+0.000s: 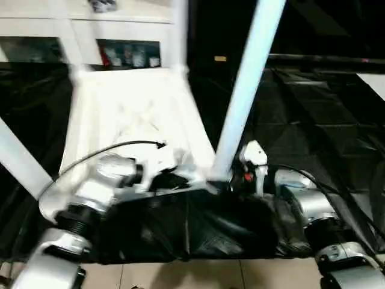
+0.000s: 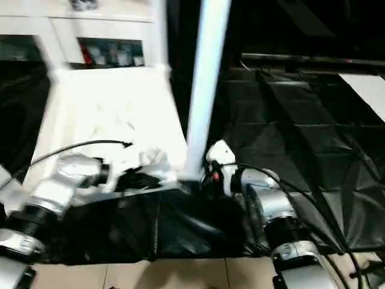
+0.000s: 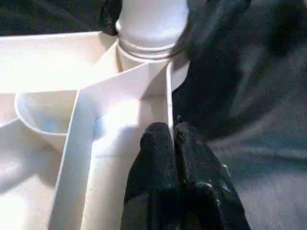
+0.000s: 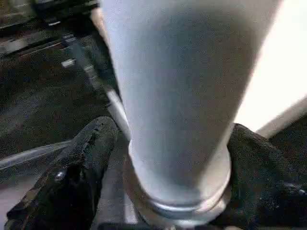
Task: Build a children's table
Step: Rotate leg to tighten
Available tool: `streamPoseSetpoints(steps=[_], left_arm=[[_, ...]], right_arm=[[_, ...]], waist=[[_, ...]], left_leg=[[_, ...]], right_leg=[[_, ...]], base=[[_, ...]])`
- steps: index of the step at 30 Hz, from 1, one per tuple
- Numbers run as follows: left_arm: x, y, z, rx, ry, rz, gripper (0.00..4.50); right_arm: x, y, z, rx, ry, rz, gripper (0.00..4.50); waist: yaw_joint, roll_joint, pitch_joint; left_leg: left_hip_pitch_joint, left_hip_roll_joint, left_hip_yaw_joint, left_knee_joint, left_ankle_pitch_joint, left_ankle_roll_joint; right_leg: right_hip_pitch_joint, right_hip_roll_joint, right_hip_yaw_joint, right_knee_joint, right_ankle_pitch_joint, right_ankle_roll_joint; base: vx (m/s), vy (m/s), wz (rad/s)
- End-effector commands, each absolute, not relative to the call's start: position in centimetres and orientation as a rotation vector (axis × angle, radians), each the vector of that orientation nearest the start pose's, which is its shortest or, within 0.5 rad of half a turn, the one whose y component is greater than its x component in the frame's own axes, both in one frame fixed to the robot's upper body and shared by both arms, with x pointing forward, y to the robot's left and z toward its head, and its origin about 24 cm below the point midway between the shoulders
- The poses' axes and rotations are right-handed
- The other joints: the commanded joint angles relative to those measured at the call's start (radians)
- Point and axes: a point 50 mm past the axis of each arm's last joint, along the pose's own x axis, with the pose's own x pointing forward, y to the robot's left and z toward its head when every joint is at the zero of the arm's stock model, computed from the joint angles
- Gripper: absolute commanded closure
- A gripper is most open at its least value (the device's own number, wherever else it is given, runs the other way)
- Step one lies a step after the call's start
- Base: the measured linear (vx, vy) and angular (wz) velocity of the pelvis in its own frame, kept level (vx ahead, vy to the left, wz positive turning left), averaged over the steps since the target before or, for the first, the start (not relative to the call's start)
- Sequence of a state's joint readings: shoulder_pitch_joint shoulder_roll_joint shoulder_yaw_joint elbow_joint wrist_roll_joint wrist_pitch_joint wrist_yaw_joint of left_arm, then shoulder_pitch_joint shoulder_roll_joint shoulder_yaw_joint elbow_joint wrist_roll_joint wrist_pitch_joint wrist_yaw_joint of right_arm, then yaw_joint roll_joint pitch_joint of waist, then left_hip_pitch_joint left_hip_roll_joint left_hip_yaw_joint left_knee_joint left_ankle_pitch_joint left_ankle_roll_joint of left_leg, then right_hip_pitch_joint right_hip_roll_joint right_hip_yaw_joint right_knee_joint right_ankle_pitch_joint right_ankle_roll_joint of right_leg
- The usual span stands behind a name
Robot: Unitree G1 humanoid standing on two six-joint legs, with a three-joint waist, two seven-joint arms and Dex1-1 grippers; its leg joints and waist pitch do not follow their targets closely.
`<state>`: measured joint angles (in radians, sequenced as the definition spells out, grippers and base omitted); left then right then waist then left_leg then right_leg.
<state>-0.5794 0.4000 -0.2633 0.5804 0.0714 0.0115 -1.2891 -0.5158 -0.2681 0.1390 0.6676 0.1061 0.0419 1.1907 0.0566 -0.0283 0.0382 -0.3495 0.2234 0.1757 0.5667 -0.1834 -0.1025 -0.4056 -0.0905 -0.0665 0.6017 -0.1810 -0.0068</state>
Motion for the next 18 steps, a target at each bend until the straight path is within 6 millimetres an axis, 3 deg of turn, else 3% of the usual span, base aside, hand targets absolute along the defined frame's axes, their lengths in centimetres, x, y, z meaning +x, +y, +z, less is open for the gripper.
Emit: streamPoseSetpoints(steps=[1,5,9,18], left_arm=[[31.3,13.4,5.3,0.525,0.448,-1.452,4.50],[31.5,13.8,5.5,0.546,0.464,-1.482,4.50],[31.6,14.0,5.5,0.544,0.468,-1.506,4.50],[31.6,14.1,5.4,0.544,0.476,-1.527,4.50]], right_arm=[[29.7,-11.0,3.0,-0.087,0.379,1.453,1.21],[29.7,-10.7,3.0,-0.093,0.413,1.527,1.45],[29.6,-10.2,3.2,-0.073,0.415,1.575,1.73],[29.0,-9.8,2.9,-0.056,0.443,1.641,1.90]], waist=[[0.004,0.005,-0.050],[0.008,0.005,-0.052],[0.015,0.005,-0.057],[0.026,0.008,-0.054]], left_leg=[[0.004,0.011,0.013,-0.061,-0.238,0.051],[0.003,0.011,0.011,-0.061,-0.229,0.040],[0.002,0.009,0.013,-0.057,-0.183,0.049],[0.005,0.010,0.012,-0.060,-0.217,0.034]], right_leg=[[0.048,-0.037,0.037,-0.067,-0.216,-0.234],[0.049,-0.039,0.038,-0.064,-0.203,-0.236],[0.053,-0.037,0.037,-0.054,-0.111,-0.258],[0.051,-0.040,0.037,-0.060,-0.175,-0.244]], base=[[0.000,0.000,0.00],[0.000,0.000,0.00],[0.000,0.000,0.00],[0.000,0.000,0.00]])
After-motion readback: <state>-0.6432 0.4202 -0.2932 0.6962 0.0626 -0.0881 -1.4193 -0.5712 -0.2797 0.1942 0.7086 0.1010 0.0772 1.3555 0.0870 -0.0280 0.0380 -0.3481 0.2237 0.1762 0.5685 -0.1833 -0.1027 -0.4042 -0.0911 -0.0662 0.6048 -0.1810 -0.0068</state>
